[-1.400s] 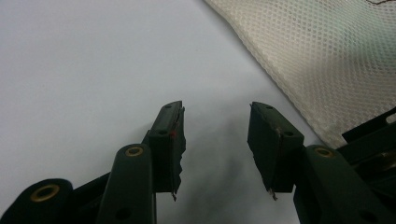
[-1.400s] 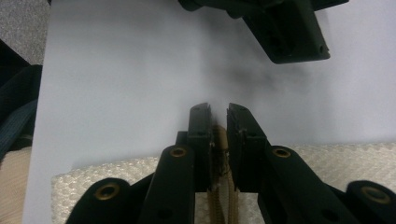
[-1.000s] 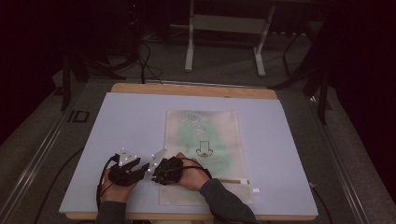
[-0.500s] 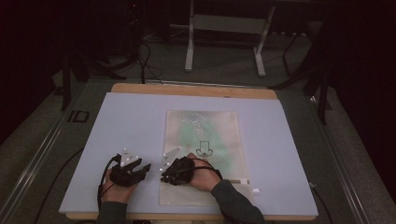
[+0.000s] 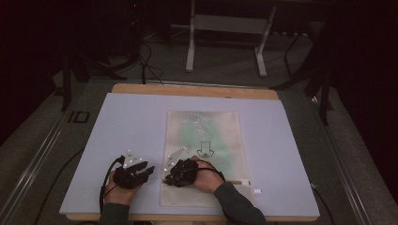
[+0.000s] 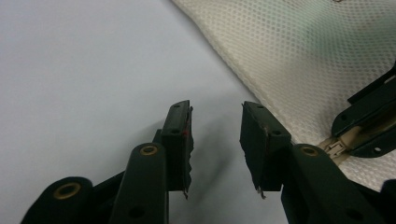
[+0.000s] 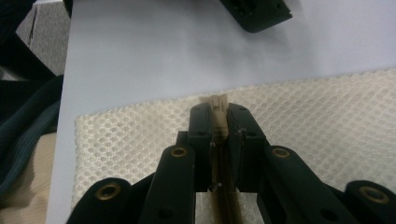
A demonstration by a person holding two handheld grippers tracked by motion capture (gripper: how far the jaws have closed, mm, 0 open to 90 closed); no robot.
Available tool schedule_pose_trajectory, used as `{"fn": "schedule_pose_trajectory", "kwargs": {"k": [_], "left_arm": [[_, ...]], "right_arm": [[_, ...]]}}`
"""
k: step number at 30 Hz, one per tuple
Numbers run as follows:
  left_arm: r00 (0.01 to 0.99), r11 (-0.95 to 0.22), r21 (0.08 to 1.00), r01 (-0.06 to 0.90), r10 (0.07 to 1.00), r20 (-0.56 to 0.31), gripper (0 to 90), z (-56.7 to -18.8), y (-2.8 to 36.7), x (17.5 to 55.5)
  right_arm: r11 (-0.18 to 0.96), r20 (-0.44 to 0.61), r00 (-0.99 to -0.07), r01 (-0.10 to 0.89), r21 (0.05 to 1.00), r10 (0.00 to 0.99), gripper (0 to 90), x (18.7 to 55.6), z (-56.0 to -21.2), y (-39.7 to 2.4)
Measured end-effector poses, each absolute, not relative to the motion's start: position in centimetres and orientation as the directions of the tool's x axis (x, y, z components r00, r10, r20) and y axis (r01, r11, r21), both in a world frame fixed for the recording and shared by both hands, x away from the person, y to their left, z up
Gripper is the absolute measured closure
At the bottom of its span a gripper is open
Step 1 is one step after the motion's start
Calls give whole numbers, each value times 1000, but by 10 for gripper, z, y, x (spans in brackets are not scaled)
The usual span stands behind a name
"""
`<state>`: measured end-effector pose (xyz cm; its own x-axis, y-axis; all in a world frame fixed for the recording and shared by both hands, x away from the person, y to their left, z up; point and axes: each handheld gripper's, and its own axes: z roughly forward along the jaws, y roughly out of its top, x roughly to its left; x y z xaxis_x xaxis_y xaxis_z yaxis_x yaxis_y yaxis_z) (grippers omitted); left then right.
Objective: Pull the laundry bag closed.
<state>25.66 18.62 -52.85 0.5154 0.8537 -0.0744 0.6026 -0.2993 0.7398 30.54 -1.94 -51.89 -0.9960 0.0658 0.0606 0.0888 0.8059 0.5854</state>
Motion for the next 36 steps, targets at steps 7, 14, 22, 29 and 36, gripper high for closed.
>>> {"fn": "schedule_pose_trajectory", "kwargs": {"k": [7,14,22,29,36], "left_arm": [[559,-336,738,586,827,-67,749,-529,178,255],[594,-372,729,575,802,-59,888,-530,169,254],[623,-376,731,569,778,-85,890,-530,161,253],[632,-371,734,569,768,-102,888,-531,157,252],[632,-375,729,573,769,-101,885,-533,150,253]], "right_arm": [[803,52,-996,87,590,70,811,303,-521,-20],[804,28,-997,76,589,74,811,300,-521,-20],[804,22,-997,74,590,76,812,298,-521,-20],[799,27,-997,79,596,79,811,298,-522,-21],[796,17,-997,71,601,76,811,298,-522,-21]]}}
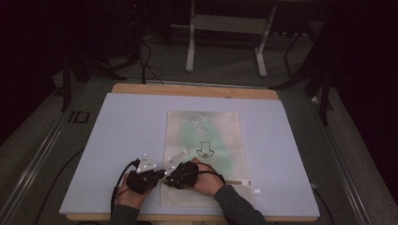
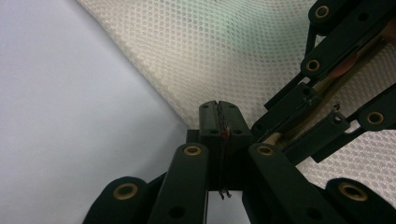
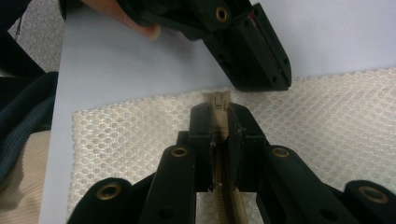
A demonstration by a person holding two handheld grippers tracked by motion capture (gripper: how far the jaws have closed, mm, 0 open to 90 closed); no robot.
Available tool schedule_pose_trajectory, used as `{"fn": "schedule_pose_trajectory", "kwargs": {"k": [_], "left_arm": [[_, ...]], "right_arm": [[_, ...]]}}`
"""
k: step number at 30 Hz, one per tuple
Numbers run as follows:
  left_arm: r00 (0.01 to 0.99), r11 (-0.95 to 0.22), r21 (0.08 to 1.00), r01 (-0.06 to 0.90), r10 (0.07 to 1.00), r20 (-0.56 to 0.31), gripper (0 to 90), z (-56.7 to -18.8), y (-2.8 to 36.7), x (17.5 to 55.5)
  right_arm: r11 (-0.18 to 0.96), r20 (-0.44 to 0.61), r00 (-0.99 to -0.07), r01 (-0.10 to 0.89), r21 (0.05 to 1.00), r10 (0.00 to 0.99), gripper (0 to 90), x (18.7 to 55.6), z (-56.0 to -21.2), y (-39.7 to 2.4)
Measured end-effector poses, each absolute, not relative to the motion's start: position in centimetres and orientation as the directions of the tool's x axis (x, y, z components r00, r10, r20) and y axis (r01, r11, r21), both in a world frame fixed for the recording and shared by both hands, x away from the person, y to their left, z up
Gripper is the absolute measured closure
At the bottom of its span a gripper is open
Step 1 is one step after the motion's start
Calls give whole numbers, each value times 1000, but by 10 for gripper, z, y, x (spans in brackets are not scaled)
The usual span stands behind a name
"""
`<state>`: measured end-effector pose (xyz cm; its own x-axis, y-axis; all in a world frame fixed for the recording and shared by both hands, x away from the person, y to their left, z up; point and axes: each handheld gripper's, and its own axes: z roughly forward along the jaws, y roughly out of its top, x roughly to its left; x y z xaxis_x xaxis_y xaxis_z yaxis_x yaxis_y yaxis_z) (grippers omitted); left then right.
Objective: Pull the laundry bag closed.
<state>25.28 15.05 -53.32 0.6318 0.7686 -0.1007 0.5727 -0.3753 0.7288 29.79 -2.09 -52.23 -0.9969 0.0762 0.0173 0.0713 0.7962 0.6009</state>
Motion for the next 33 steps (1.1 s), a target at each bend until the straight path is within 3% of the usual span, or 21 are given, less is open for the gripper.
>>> {"fn": "schedule_pose_trajectory", "kwargs": {"k": [33], "left_arm": [[622,-408,697,589,780,-70,895,-534,143,254]], "right_arm": [[815,-9,-997,54,578,73,822,296,-518,-35]]}}
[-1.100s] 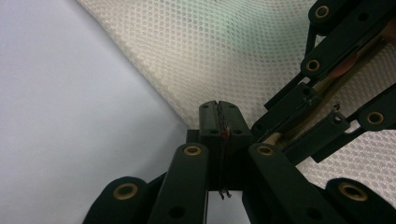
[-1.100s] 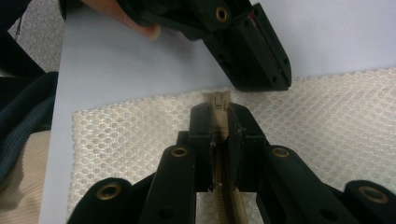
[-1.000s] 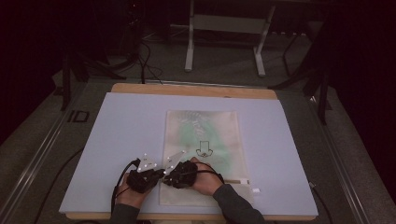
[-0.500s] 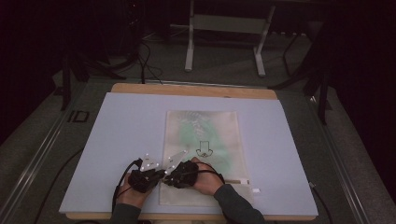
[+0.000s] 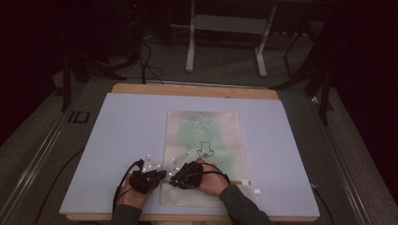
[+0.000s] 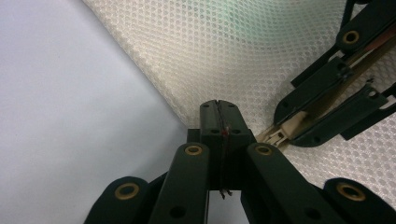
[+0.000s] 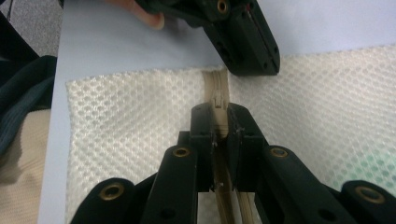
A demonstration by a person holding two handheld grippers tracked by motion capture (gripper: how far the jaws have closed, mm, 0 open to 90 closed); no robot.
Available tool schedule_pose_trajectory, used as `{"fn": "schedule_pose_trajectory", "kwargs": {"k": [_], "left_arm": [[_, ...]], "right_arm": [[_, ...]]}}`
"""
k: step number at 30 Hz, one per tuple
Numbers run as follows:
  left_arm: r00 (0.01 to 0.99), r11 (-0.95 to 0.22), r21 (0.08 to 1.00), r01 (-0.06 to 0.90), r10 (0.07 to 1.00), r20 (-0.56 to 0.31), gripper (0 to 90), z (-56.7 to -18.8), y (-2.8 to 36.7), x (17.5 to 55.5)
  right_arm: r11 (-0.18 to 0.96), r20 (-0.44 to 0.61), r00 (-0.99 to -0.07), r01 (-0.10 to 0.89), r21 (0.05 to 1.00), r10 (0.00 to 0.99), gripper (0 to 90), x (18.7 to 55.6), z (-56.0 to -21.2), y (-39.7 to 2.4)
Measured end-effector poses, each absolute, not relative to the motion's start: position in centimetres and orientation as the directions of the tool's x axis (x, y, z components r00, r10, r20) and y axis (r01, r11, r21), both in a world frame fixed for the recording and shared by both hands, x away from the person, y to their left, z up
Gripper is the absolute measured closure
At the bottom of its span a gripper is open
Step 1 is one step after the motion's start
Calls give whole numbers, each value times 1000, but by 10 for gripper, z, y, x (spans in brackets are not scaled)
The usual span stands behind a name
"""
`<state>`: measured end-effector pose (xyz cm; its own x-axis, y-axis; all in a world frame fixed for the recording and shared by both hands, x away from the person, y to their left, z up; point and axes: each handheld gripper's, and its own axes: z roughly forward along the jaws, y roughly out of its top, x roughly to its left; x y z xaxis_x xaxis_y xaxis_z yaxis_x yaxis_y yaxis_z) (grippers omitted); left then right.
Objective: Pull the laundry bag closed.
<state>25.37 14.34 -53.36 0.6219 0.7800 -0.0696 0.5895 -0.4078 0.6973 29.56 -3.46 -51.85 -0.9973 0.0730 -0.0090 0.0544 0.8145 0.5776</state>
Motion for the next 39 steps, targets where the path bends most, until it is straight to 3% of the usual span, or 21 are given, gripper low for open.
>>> {"fn": "schedule_pose_trajectory", "kwargs": {"k": [22,39], "left_arm": [[622,-419,691,589,781,-56,895,-533,142,253],[619,-413,692,592,783,-62,895,-533,142,253]], "right_arm": [[864,-104,-994,-13,503,45,822,285,-512,-40],[872,-117,-992,-21,489,42,822,283,-511,-44]]}}
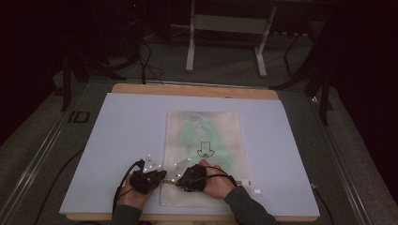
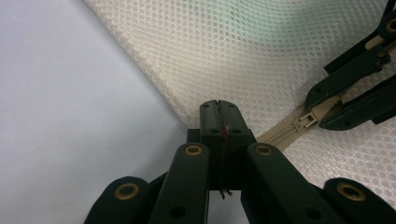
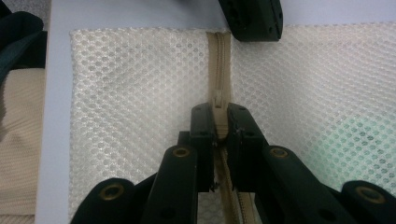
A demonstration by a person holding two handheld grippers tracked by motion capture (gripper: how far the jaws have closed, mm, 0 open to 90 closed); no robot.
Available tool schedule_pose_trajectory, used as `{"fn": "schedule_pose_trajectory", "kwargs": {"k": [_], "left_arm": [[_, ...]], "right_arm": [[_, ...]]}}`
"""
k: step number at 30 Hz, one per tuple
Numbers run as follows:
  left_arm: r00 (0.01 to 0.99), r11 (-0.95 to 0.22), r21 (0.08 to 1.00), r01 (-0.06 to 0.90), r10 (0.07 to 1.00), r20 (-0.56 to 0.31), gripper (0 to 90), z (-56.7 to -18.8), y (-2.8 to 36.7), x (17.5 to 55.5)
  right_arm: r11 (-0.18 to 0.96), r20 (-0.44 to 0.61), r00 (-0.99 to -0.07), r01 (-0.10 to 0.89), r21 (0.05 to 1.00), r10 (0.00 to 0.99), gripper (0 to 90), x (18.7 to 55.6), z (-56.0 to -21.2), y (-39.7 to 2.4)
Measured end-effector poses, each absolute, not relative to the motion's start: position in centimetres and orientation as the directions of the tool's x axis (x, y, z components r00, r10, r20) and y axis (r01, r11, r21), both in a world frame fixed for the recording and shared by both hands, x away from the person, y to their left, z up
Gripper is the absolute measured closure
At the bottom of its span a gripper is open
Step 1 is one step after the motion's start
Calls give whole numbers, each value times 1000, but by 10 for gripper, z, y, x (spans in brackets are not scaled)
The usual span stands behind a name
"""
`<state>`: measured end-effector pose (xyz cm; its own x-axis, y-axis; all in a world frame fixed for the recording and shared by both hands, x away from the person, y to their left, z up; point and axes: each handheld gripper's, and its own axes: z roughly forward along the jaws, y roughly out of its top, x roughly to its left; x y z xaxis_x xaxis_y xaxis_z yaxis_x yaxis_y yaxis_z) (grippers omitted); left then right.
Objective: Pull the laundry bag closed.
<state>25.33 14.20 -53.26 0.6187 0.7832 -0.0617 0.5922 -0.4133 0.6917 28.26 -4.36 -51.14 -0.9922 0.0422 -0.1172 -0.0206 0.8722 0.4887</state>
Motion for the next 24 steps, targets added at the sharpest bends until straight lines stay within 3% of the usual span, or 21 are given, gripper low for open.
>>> {"fn": "schedule_pose_trajectory", "kwargs": {"k": [24], "left_arm": [[618,-415,690,593,784,-61,894,-532,142,253]], "right_arm": [[882,-138,-990,-29,471,41,822,279,-509,-52]]}}
